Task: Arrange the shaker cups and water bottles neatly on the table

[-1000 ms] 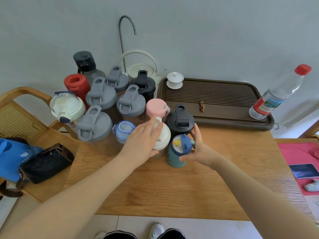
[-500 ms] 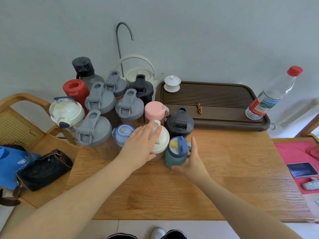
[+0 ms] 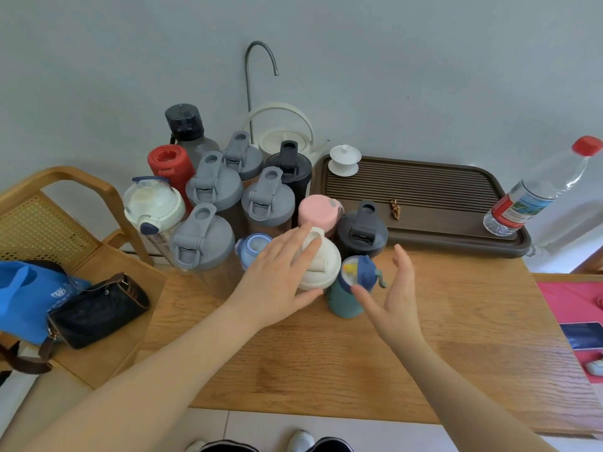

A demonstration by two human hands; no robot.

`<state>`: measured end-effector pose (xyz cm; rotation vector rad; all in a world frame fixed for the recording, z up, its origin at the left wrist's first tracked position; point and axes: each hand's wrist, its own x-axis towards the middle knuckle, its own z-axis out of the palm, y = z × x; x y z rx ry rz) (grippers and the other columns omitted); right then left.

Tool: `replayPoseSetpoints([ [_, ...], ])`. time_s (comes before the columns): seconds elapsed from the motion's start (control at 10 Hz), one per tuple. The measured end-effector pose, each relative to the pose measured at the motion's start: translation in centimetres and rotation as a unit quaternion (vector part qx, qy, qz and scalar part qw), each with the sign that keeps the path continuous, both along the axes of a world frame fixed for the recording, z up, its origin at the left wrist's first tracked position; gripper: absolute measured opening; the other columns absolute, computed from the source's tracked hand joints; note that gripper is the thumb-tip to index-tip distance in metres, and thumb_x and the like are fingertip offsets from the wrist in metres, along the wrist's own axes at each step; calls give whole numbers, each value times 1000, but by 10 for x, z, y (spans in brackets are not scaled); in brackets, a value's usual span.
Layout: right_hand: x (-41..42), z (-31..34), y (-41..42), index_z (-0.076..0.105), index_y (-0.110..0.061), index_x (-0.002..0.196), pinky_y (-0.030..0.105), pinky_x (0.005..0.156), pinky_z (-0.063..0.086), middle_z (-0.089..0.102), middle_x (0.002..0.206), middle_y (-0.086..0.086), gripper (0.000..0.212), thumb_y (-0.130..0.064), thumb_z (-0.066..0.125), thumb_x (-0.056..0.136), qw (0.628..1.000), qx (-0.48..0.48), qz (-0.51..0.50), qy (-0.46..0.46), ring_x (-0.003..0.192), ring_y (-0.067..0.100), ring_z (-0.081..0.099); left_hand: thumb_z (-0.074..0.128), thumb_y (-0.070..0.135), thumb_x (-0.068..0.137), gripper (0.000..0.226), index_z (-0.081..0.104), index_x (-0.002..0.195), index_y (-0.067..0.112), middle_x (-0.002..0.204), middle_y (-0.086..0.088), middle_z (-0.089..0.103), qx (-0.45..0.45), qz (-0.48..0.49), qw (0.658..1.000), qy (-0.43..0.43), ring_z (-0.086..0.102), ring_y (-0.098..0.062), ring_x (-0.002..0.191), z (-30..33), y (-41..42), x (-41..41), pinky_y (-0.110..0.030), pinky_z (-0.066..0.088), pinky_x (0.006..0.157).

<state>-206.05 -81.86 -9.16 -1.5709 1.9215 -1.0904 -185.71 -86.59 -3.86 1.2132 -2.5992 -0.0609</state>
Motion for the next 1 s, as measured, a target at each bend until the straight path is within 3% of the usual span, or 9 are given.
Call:
replayPoseSetpoints([
  [0.1,22,26,-9,21,-15,141,44,113,21,24,151,12,82,-53,54,76,982,-122,54,132,140,19,18,48,38,82,54,40,128,10,140,-19,41,-101,16,991,86,33,-27,129,16,2,38,-39,29,107],
  [0.2,49,35,-23,22,-12,142,45,114,17,24,152,14,83,-56,50,76,957,-114,115,240,141,24,16,47,36,83,54,39,128,9,143,-21,35,-131,98,978,128,26,-29,133,27,-5,75,-42,23,110],
  [0.3,87,30,-37,17,-15,143,47,114,10,24,153,11,86,-61,40,74,921,-79,120,363,140,23,10,54,35,83,61,35,132,5,150,-23,17,-72,253,941,214,13,-33,139,30,-24,134,-43,14,111],
  [0.4,107,27,-39,17,-17,143,46,115,2,24,153,11,87,-63,39,73,911,-74,103,392,139,24,9,58,33,86,69,23,140,6,154,-17,5,33,314,901,299,4,-28,142,26,-36,163,-41,10,113],
  [0.5,133,27,-41,25,-18,141,47,110,7,31,150,11,85,-58,53,72,888,-121,101,432,137,26,16,55,33,89,75,9,144,14,155,-8,10,214,303,825,427,12,-21,141,22,-56,180,-38,14,113],
  [0.6,151,25,-43,30,-18,138,51,110,21,41,145,13,90,-48,72,64,867,-138,95,470,134,28,27,57,34,87,76,10,145,16,151,-7,23,282,285,796,454,26,-23,136,22,-69,182,-36,24,108],
  [0.7,162,18,-45,36,-16,133,52,102,40,53,136,15,96,-37,84,52,847,-99,56,519,122,33,53,62,25,85,68,23,140,14,133,-5,42,274,268,805,453,44,-20,118,24,-77,181,-27,36,89],
  [0.8,168,15,-45,38,-16,131,50,99,43,55,133,16,96,-36,86,51,848,-68,35,524,116,32,58,62,21,85,61,29,135,13,121,-2,45,268,244,817,448,46,-15,107,22,-77,185,-23,39,81],
  [1.0,182,18,-39,32,-15,135,50,106,35,50,139,13,93,-39,80,59,860,-58,-12,507,125,32,51,59,24,87,69,19,141,9,143,-10,31,235,213,870,378,34,-23,127,21,-80,206,-35,32,102],
])
